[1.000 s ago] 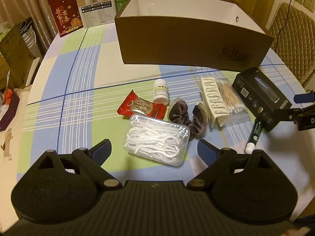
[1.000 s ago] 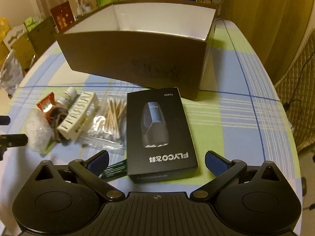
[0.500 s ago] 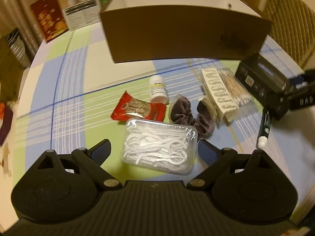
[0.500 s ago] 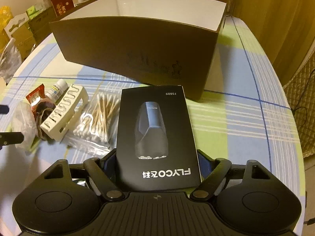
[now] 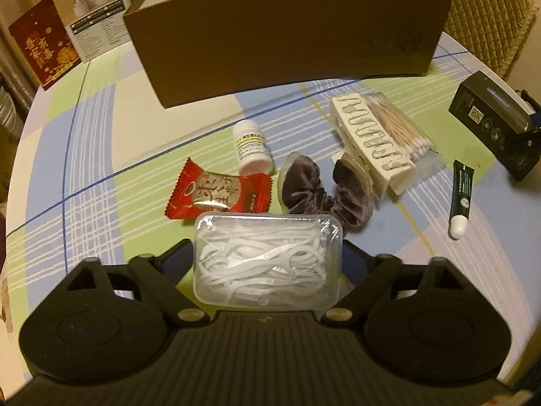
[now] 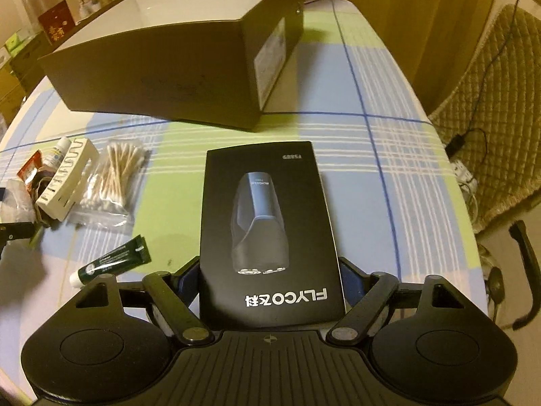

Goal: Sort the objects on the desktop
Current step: 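Grasp the black FLYCO box with the right tool while the left tool grasps the floss-pick box, then carry the FLYCO box and floss-pick box with both tools into the brown box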

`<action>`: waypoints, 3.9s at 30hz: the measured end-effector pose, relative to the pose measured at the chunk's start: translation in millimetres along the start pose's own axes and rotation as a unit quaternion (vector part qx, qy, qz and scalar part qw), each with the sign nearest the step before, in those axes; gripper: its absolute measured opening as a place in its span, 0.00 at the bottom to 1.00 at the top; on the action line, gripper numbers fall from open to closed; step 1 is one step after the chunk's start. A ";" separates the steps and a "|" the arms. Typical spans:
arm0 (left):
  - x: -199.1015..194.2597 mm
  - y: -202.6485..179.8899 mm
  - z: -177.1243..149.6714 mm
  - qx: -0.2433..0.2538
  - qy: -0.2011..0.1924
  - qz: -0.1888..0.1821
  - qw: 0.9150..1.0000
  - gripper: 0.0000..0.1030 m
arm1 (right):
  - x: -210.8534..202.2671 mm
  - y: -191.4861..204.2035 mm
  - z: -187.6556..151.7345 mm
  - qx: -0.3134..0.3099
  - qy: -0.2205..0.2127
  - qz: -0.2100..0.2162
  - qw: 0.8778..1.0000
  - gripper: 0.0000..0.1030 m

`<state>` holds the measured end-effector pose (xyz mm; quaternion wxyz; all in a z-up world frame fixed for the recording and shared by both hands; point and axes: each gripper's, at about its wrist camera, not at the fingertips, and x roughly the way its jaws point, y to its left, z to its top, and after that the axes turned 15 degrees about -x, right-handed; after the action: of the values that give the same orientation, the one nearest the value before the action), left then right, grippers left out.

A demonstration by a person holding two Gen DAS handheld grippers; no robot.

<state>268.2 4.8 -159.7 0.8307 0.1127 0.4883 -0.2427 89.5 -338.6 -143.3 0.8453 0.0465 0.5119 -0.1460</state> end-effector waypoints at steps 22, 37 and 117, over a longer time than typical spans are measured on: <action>-42.9 11.4 -0.1 -0.021 -0.031 0.011 0.999 0.82 | 19.0 5.3 14.4 -0.030 0.001 -0.026 0.999 0.74; -75.3 6.7 40.2 -0.023 -0.073 -0.017 0.997 0.82 | -51.0 11.0 40.7 0.019 -0.057 0.023 0.998 0.74; 88.1 -19.6 247.1 0.057 0.045 0.018 0.997 0.85 | 82.7 -1.4 249.8 -0.133 -0.001 0.103 0.986 0.75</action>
<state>480.8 -142.7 -112.0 0.8045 0.1794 0.5083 -0.2496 337.7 -413.4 -98.1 0.8547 -0.0137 0.5187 0.0109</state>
